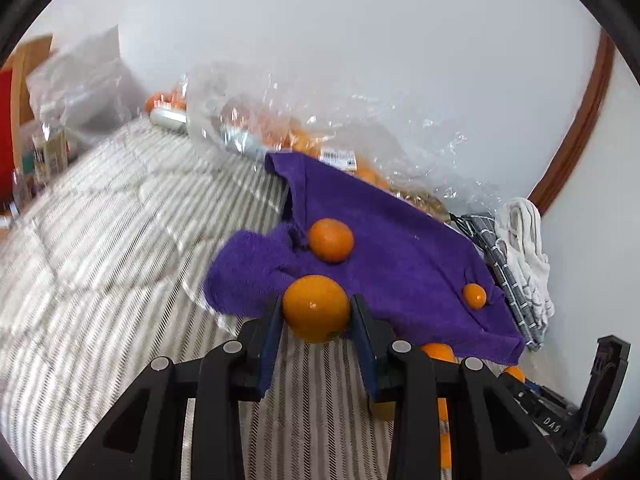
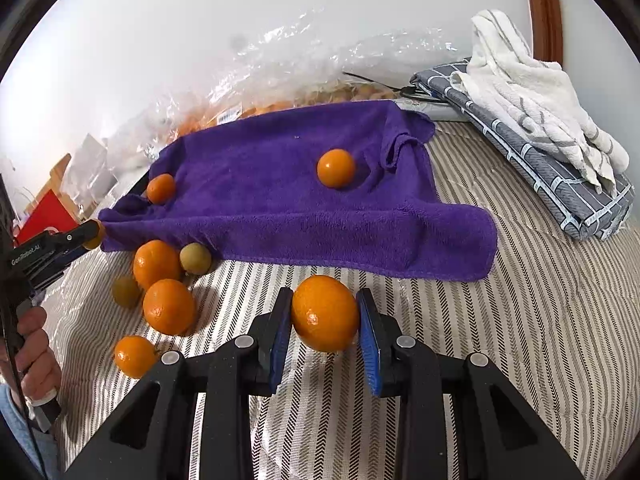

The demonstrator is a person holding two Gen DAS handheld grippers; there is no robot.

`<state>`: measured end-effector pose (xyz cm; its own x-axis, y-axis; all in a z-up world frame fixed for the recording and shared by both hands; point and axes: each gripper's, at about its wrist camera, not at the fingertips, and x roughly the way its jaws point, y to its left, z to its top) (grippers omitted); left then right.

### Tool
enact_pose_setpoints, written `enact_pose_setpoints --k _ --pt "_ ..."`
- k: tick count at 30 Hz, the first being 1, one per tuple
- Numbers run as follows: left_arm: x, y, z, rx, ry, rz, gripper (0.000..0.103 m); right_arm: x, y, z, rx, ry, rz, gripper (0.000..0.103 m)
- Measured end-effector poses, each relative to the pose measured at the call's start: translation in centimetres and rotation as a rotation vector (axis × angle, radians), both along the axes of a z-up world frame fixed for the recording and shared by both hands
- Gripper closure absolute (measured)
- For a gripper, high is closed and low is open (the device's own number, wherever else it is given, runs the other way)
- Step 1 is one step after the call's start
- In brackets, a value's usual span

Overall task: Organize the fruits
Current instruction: 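Carry both tangerines onto the purple towel and open both tools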

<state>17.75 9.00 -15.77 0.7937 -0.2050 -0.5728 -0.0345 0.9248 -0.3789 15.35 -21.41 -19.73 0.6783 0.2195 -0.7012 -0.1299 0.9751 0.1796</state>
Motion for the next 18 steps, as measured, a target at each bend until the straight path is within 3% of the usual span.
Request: enact_pose_setpoints --k 7,9,13,18 --pt "-0.5 0.5 0.8 0.009 -0.039 0.018 0.071 0.1 -0.6 0.7 -0.003 0.047 -0.019 0.071" --pt "-0.9 0.3 1.3 0.028 -0.062 0.023 0.071 -0.2 -1.1 2.2 -0.001 0.022 -0.033 0.071" --pt "-1.1 0.1 2.5 0.141 -0.055 0.037 0.071 -0.2 -1.9 5.7 -0.007 -0.04 -0.045 0.071" --pt "-1.0 0.6 6.0 0.152 -0.085 0.021 0.071 1.9 -1.9 9.1 -0.023 -0.115 -0.047 0.071"
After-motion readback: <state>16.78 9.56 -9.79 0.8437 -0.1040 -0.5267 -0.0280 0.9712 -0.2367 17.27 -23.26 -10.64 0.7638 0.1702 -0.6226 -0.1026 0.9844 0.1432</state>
